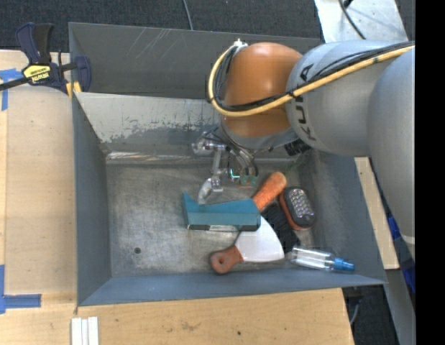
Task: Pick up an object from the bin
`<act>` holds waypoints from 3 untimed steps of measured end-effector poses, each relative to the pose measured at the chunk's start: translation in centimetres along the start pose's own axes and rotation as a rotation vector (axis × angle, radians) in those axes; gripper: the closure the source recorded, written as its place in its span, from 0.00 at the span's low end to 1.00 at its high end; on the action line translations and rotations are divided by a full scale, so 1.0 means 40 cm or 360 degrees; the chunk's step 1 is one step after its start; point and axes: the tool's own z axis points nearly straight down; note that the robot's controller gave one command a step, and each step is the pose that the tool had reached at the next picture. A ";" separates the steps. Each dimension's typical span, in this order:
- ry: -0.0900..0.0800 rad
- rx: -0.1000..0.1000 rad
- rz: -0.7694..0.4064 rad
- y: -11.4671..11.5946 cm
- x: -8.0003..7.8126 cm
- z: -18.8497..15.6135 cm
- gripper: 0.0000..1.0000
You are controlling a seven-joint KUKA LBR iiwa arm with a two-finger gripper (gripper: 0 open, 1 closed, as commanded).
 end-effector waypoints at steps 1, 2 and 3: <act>-0.0012 -0.0001 0.0002 -0.001 -0.005 -0.011 0.00; -0.0040 -0.0005 -0.0015 -0.043 0.090 0.043 0.00; -0.0023 -0.0002 0.0121 0.022 0.135 0.119 0.00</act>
Offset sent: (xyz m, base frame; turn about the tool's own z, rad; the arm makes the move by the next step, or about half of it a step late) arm -0.0661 -0.0300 -0.0369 -0.0154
